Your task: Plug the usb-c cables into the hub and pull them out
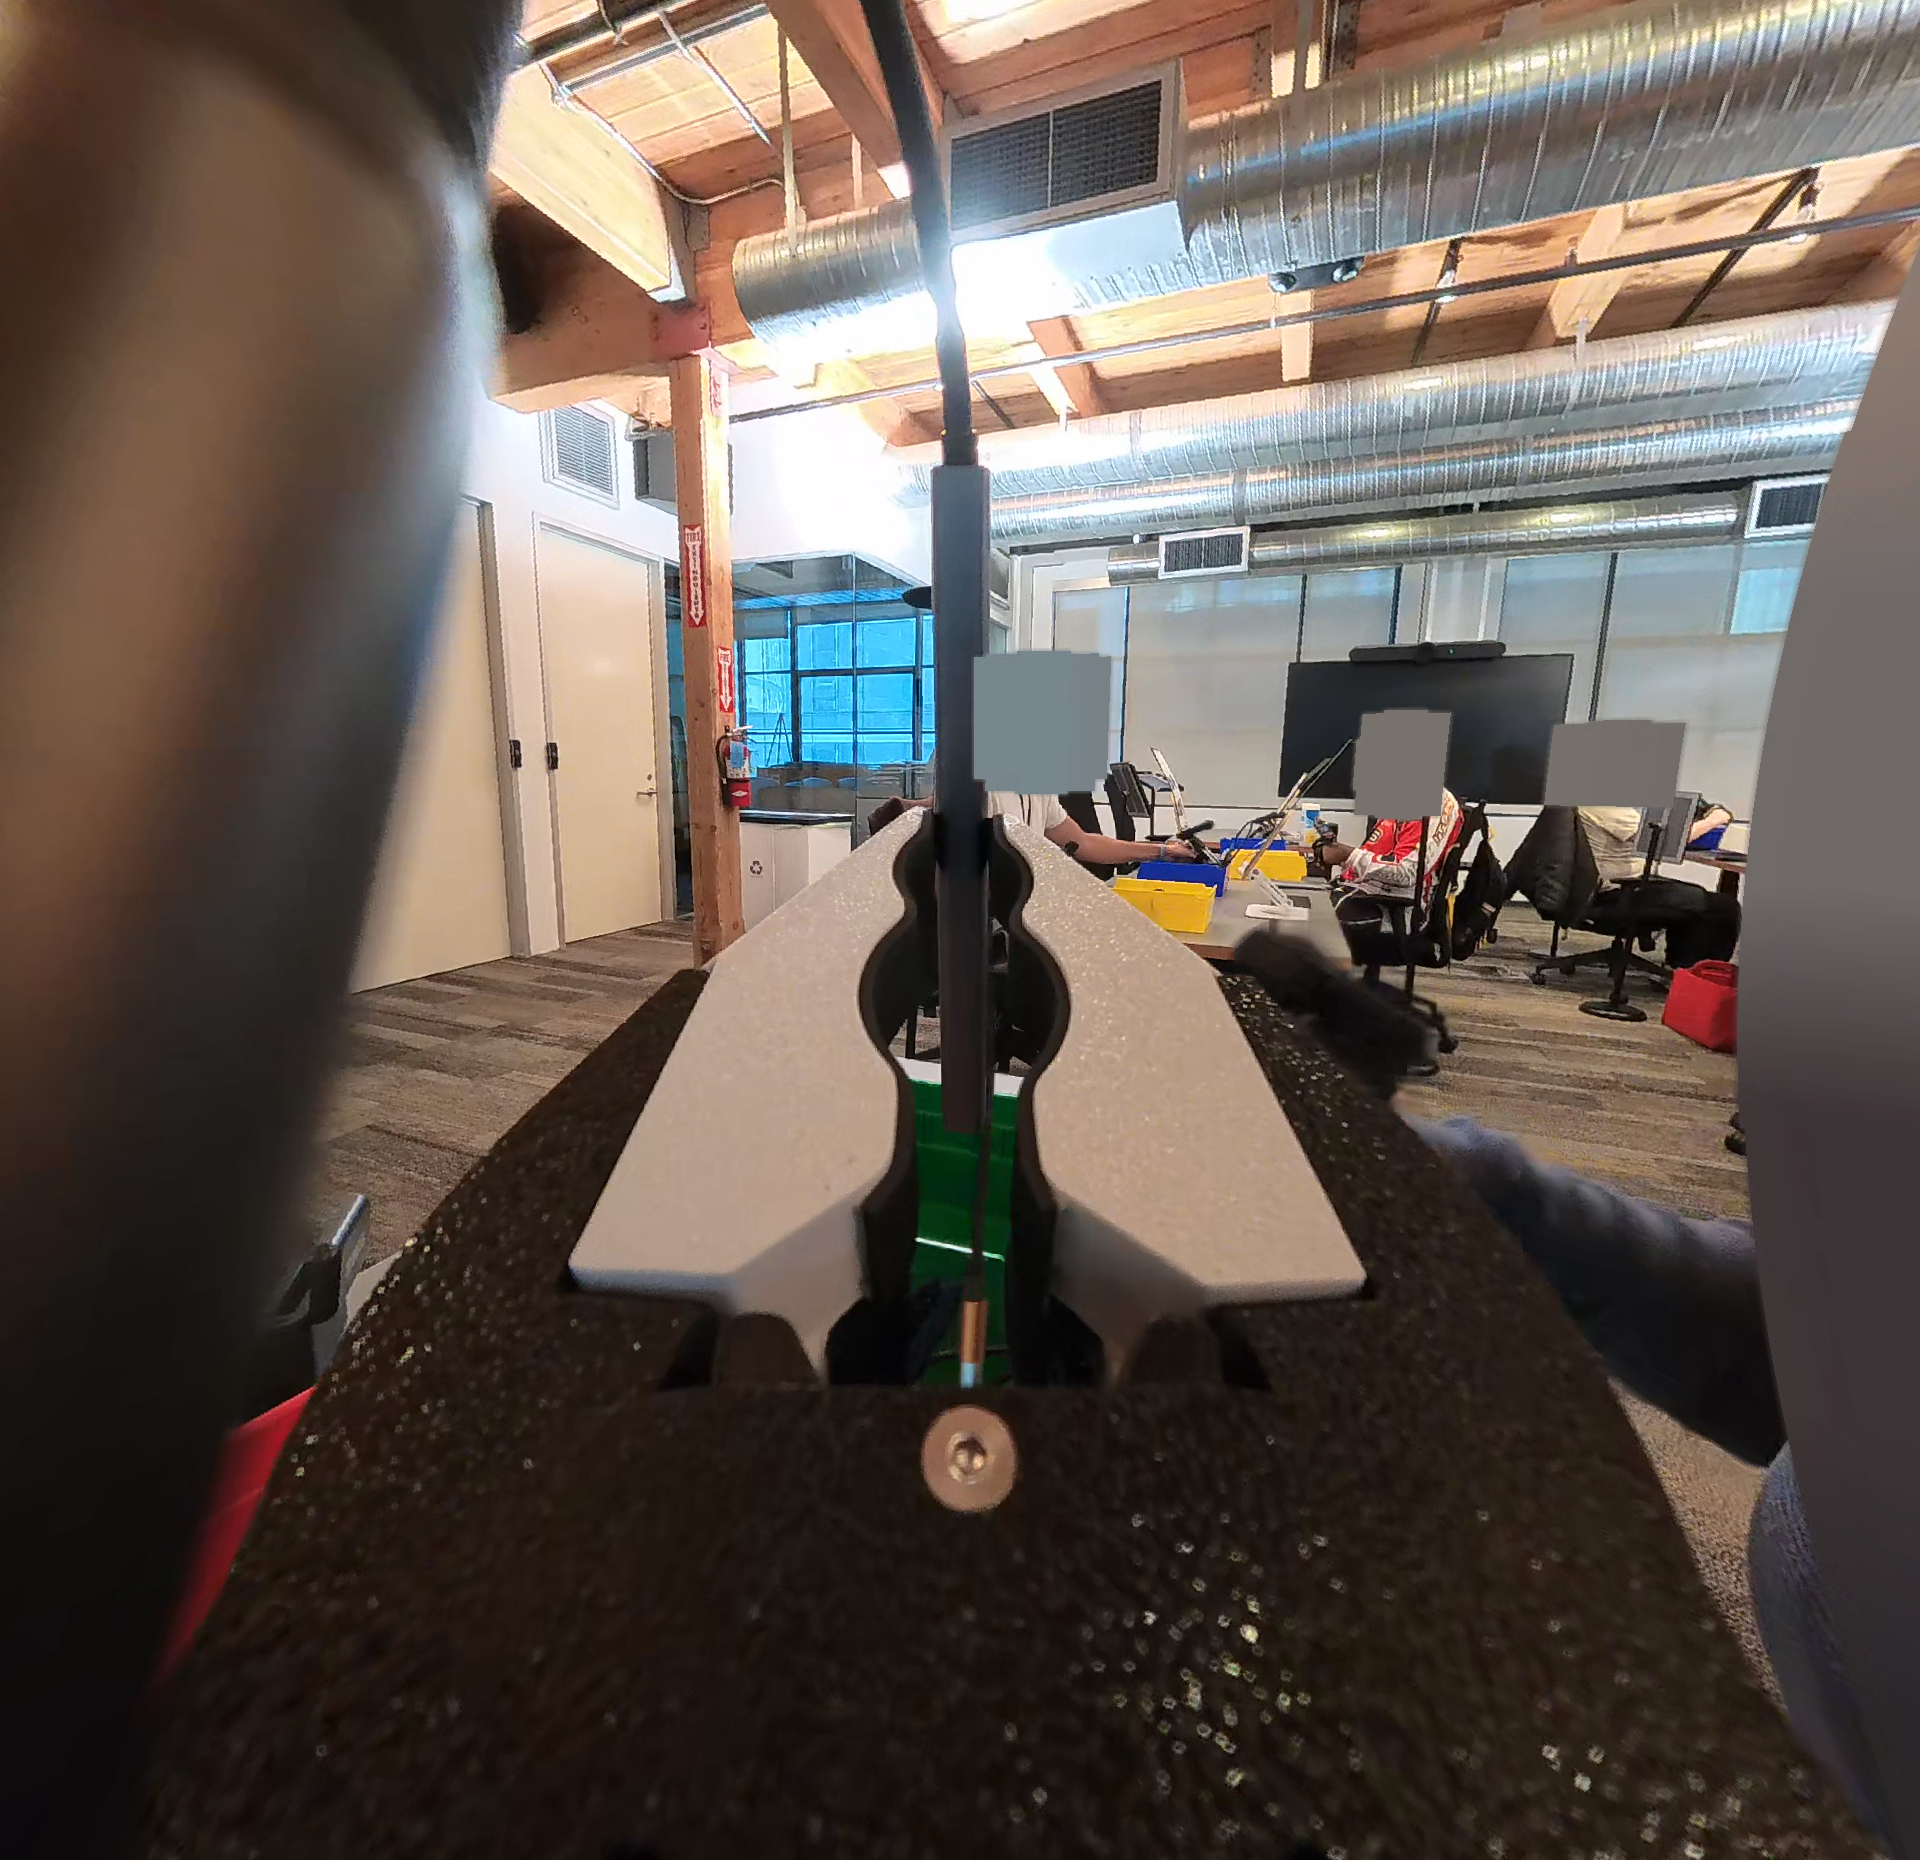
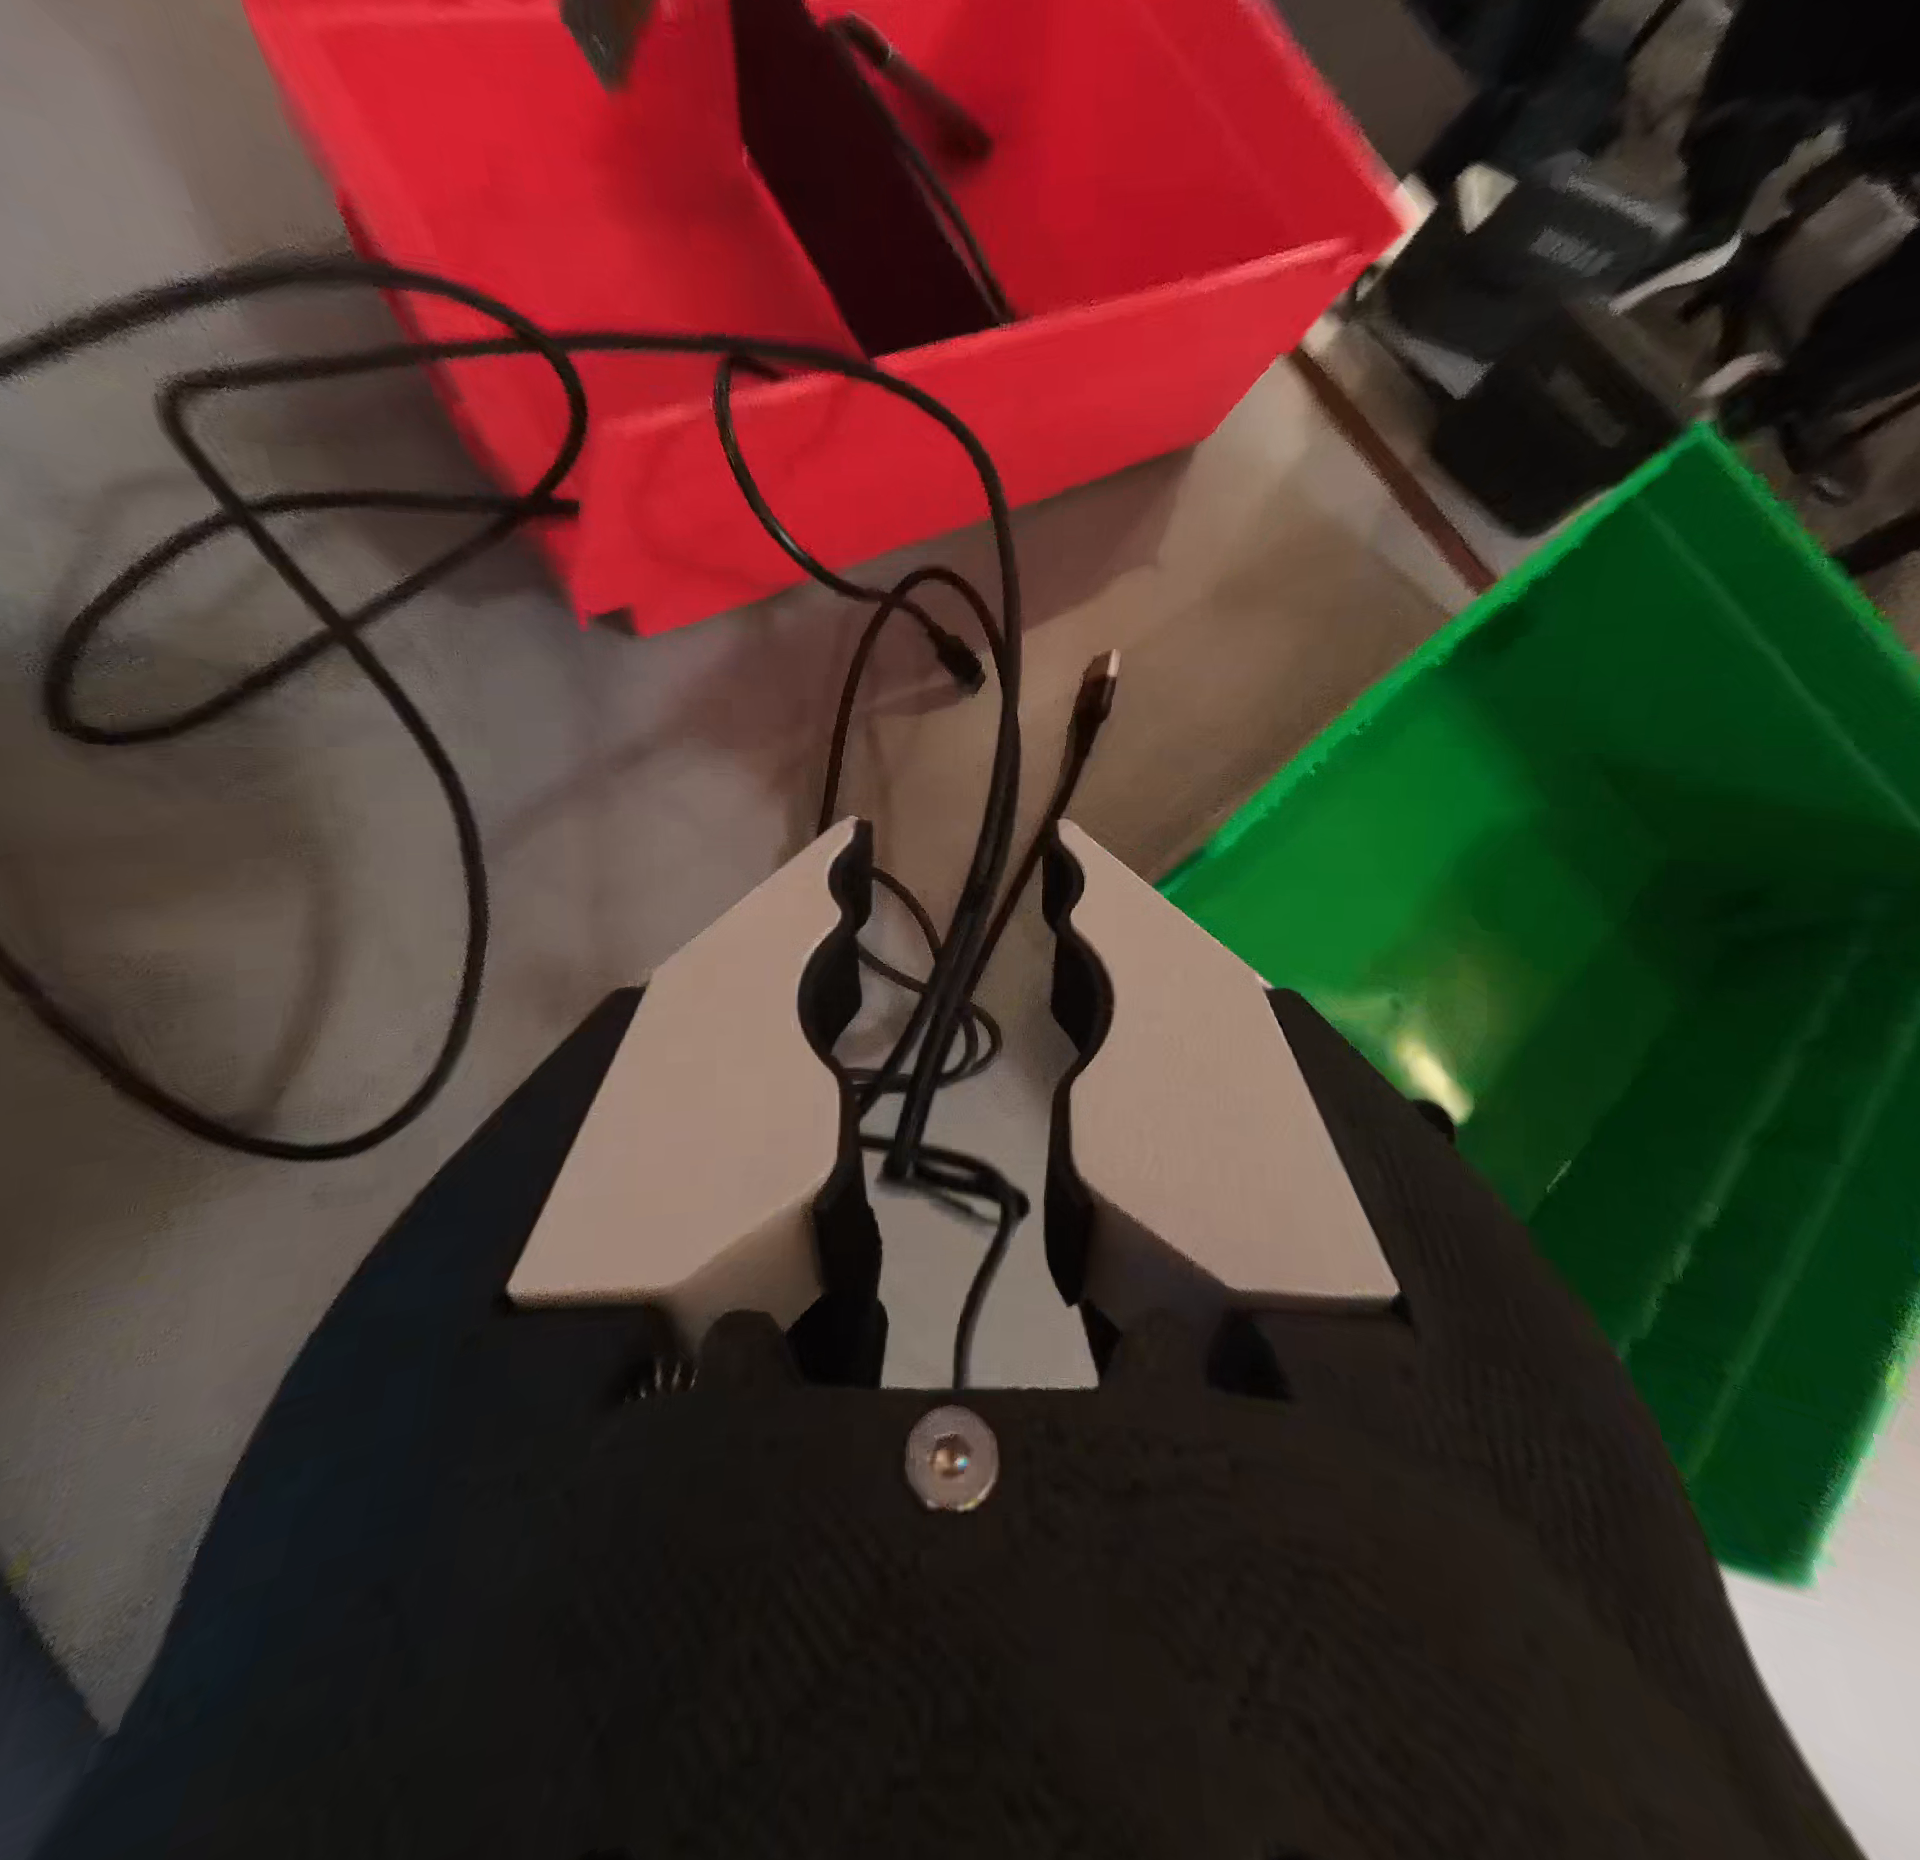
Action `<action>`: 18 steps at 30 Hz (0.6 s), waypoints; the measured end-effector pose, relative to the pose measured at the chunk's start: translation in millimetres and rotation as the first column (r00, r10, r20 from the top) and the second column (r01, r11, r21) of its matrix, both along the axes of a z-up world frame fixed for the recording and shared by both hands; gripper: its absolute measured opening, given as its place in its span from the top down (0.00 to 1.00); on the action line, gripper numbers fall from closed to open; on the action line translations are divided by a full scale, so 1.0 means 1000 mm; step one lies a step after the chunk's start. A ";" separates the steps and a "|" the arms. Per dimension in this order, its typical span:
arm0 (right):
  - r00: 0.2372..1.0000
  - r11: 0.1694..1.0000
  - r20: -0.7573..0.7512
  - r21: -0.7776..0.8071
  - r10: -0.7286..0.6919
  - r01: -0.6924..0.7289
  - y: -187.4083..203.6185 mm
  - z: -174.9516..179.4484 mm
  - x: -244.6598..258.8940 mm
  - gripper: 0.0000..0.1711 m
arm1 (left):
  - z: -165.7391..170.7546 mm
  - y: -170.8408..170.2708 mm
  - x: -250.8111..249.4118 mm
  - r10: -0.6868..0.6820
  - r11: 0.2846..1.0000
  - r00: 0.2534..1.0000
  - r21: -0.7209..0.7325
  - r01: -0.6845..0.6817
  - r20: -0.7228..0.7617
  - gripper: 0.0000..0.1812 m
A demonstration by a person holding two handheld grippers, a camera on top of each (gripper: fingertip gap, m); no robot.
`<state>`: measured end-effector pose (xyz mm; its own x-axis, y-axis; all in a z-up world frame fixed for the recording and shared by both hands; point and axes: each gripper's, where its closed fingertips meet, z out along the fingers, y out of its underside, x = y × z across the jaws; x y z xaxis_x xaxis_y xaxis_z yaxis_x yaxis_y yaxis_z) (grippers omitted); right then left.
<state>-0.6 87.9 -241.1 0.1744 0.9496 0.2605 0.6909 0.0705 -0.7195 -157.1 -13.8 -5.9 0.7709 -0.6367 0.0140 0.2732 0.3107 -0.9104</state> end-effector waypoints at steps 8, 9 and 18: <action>0.978 0.997 0.199 -0.059 0.063 -0.053 0.016 -0.033 -0.036 0.99 | 0.003 -0.007 -0.008 0.015 1.000 1.000 0.019 -0.016 0.010 0.96; 0.983 0.992 0.159 -0.098 0.094 -0.079 0.009 -0.024 -0.040 0.99 | 0.004 -0.009 -0.009 0.020 1.000 1.000 0.023 -0.020 0.012 0.96; 0.879 0.817 -0.366 -0.374 0.306 -0.440 -0.039 0.122 -0.066 0.99 | 0.011 -0.024 -0.022 0.043 0.997 0.998 0.061 -0.045 0.040 0.97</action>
<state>-66.6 49.2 -118.6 -0.2163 0.9563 -0.1970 0.4438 -0.0834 -0.8922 -178.7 -38.1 5.2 0.7979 -0.6027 0.0064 0.2929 0.3785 -0.8780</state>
